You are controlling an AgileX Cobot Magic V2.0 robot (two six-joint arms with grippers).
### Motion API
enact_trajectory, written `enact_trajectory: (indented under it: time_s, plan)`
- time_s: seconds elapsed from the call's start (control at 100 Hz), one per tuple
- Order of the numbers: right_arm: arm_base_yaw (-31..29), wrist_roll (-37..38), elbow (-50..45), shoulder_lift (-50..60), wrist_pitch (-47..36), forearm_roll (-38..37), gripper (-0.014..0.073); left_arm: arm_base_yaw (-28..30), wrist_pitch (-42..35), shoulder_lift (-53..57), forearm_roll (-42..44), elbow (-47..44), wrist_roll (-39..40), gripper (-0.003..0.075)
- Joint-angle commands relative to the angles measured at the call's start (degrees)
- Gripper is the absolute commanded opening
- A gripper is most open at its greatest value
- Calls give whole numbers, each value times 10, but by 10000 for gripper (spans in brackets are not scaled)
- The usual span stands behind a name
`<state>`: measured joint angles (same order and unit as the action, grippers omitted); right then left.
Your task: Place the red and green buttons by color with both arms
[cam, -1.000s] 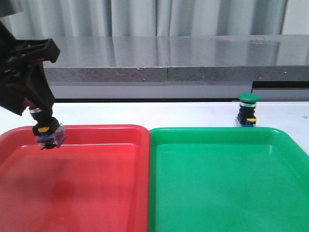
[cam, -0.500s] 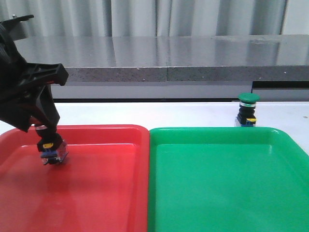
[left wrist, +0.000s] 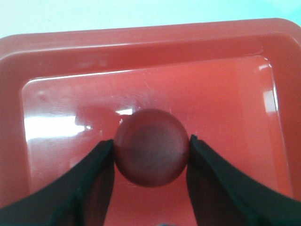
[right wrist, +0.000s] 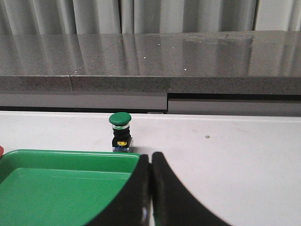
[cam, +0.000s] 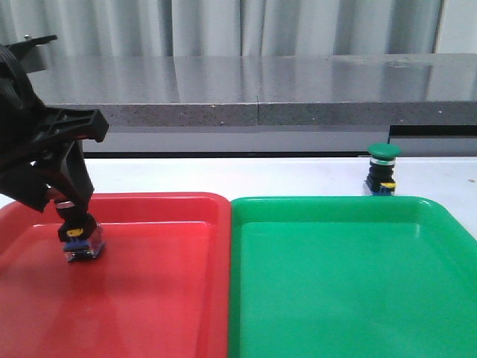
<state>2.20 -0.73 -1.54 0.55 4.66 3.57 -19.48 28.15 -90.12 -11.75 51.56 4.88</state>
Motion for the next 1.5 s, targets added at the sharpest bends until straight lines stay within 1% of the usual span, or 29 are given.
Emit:
enact_trajectory:
  time_s: [0.0,0.1,0.19,0.48,0.82,0.91,1.09,1.18,1.34,1.49]
  plan:
    - [1,-1,8,2,-50,1,-67,-6,-23,18,-9,13,4,412]
    - [1,-1,8,2,-50,1,-67,-6,-21,18,-10,13,4,477]
    - [1,-1,8,2,-50,1,-67,-6,-21,18,-11,13,4,499]
    - [1,-1,8,2,-50,1,-67,-6,-20,35,-11,14,4,503]
    - [1,-1,8,2,-50,1,-67,-6,-24,107,-12,15,4,503]
    - [1,-1,8,2,-50,1,-67,-5,-38,140,-6,15,4,503]
    - [1,-1,8,2,-50,1,-67,-4,-90,213,44,15,4,503]
    - [1,-1,8,2,-50,1,-67,9,-98,243,61,15,4,503]
    - [1,-1,8,2,-50,1,-67,56,-98,292,86,7,4,503]
    - [1,-1,8,2,-50,1,-67,98,-106,351,104,-29,4,503]
